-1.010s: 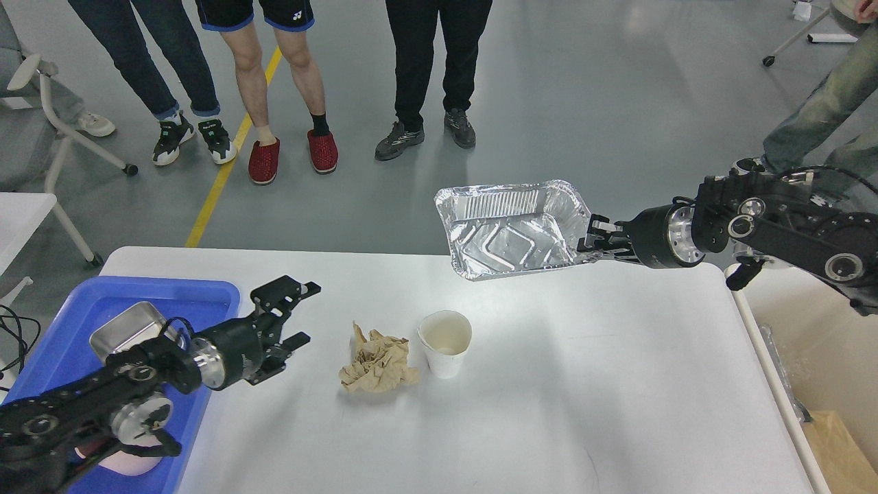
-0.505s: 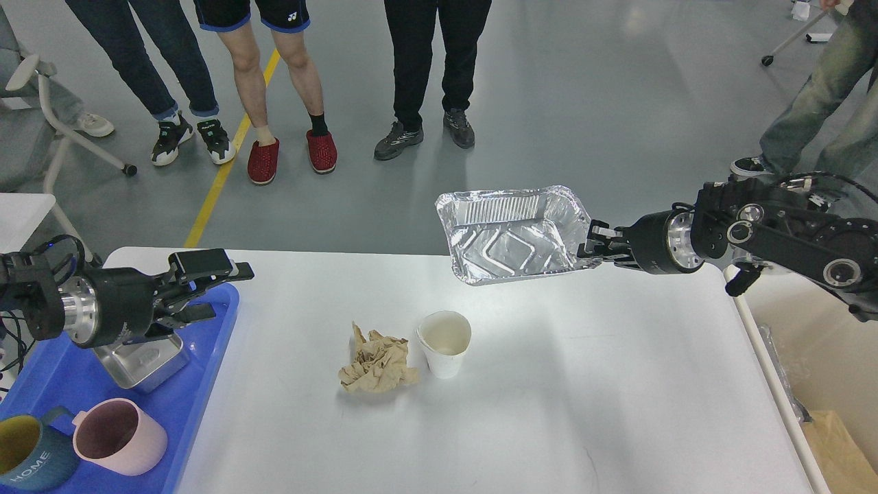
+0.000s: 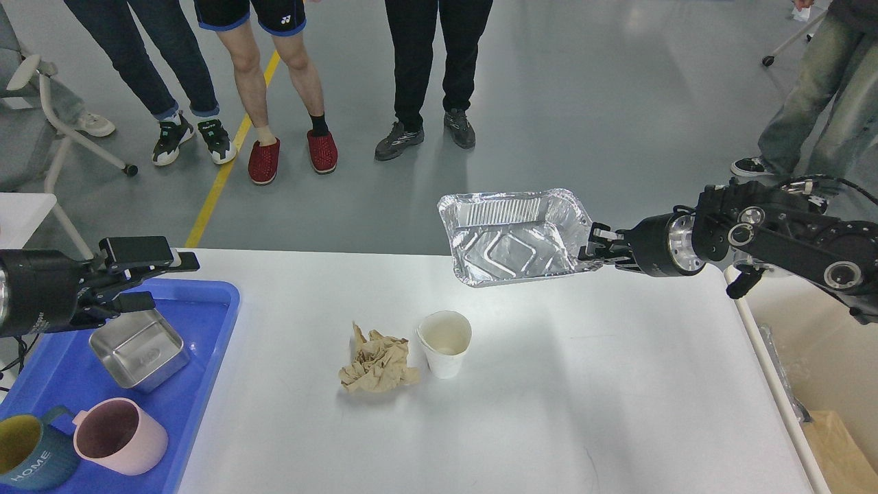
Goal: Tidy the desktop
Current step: 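Hold the foil tray aloft and swing the left gripper outward, then reach the left gripper to the white paper cup and grasp it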
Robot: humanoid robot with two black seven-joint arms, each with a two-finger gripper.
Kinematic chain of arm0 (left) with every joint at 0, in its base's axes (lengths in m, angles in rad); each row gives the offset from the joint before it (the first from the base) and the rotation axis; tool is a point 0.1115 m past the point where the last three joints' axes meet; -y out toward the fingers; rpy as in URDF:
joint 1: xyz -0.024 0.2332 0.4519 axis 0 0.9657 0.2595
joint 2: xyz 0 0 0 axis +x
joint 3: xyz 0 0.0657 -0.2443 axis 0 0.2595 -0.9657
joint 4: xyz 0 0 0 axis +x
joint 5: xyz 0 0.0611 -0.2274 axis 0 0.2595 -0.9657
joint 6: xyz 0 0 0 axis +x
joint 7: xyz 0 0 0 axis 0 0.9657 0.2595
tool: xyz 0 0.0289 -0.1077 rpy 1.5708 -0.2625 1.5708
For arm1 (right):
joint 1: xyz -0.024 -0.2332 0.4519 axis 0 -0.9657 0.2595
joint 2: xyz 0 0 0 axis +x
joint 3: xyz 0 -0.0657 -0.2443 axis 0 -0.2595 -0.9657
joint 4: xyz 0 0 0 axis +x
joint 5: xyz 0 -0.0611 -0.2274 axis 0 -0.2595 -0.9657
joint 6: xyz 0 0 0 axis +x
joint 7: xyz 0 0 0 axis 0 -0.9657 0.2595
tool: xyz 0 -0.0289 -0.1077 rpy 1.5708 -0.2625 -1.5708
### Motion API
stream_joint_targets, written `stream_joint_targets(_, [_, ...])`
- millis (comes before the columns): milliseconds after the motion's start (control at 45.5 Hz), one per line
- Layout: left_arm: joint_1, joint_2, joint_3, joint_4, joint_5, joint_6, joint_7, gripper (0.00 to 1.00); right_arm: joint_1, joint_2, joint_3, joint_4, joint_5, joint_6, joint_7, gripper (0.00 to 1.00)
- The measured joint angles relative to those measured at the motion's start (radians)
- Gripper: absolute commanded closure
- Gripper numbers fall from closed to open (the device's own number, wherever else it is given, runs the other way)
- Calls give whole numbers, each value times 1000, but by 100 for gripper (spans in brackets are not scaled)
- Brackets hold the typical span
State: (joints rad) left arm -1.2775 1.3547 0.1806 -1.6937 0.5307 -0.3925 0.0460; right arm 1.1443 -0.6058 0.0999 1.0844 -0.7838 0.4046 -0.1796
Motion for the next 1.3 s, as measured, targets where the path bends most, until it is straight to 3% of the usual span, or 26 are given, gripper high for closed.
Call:
stream_joint_targets(132, [-2, -34, -2, 2, 2, 22, 0, 4, 0, 1, 0, -1, 0, 0, 0, 100])
stream_joint_targets(264, [-5, -147, -2, 31, 3, 68, 5, 4, -2, 1, 0, -1, 0, -1, 0, 100])
stream_joint_targets(505, [-4, -466, 6, 174, 0, 116, 104, 5, -7, 1, 0, 0, 0, -1, 0, 100])
stream_joint_targets(637, [-3, -611, 40, 251, 0, 148, 137, 5, -7, 0, 1, 0, 0, -1, 0, 100])
stream_joint_targets(856, [8, -853, 87, 405, -3, 182, 144, 5, -14, 2, 2, 0, 0, -4, 0, 100])
stream_joint_targets(1296, [65, -1153, 110, 669, -5, 188, 143, 7, -25, -2, 3, 2, -1, -9, 0, 100])
